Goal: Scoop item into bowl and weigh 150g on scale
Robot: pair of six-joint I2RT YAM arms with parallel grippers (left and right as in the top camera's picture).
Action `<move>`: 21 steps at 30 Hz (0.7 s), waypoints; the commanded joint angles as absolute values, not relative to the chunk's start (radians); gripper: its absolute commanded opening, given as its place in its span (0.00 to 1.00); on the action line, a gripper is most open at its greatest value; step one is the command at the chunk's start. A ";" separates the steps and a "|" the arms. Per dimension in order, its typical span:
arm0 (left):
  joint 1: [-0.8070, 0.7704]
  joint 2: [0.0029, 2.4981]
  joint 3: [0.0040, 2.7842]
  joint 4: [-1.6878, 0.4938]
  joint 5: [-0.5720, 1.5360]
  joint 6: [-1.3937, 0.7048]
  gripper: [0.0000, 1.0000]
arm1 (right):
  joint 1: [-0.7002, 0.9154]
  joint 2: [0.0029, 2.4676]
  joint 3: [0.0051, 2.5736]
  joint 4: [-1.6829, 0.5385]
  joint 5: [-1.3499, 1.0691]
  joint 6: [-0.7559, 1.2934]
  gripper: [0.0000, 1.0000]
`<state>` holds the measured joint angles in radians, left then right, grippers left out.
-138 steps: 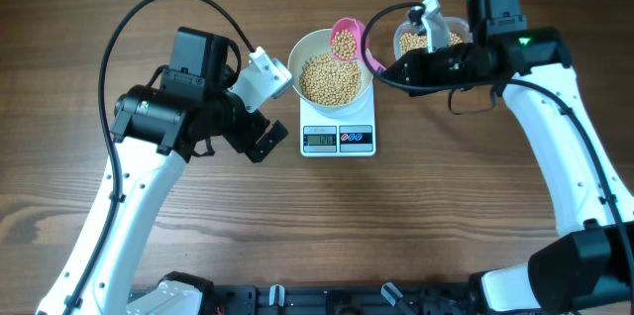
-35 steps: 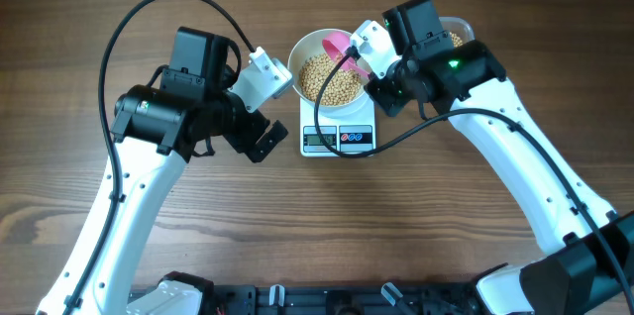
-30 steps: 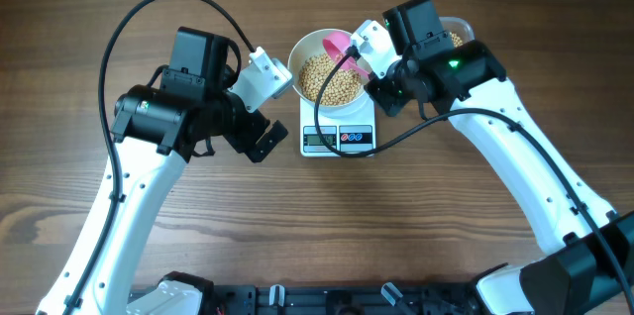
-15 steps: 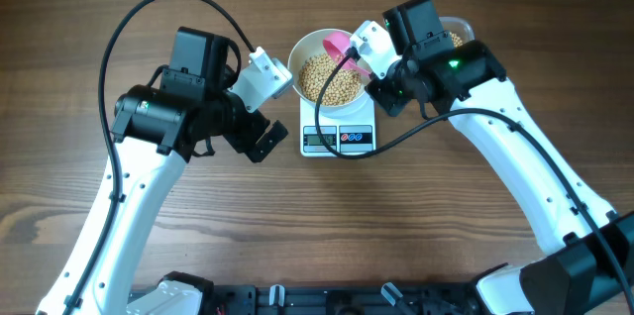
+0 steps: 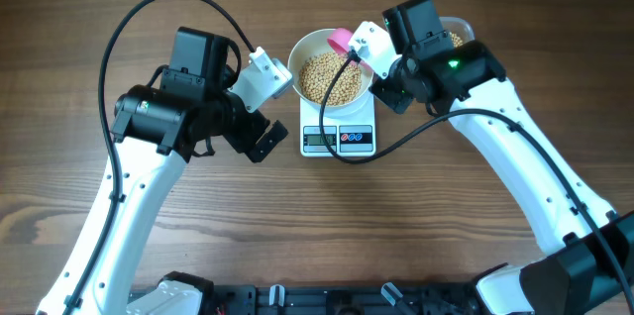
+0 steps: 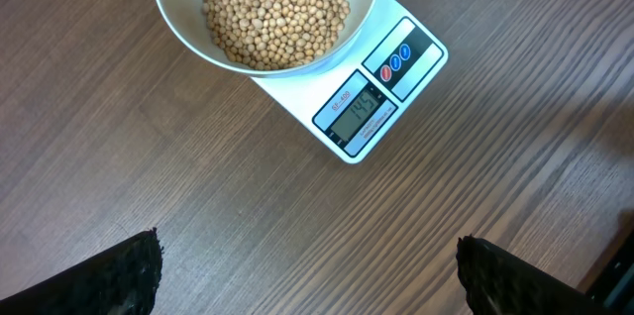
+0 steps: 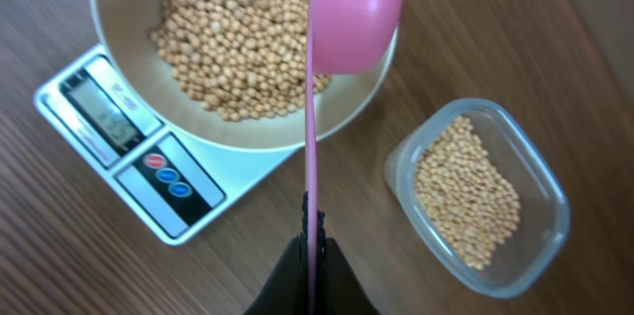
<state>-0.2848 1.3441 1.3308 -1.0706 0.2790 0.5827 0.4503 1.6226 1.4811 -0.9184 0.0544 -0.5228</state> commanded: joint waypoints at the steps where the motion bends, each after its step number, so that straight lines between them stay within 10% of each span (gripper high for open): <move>1: -0.283 1.331 1.329 -1.071 0.287 0.598 1.00 | 0.482 1.613 1.497 -0.913 0.105 -0.550 0.04; 21: -0.283 1.331 1.329 -1.071 0.287 0.598 1.00 | 0.508 1.613 1.497 -0.882 0.034 -0.361 0.04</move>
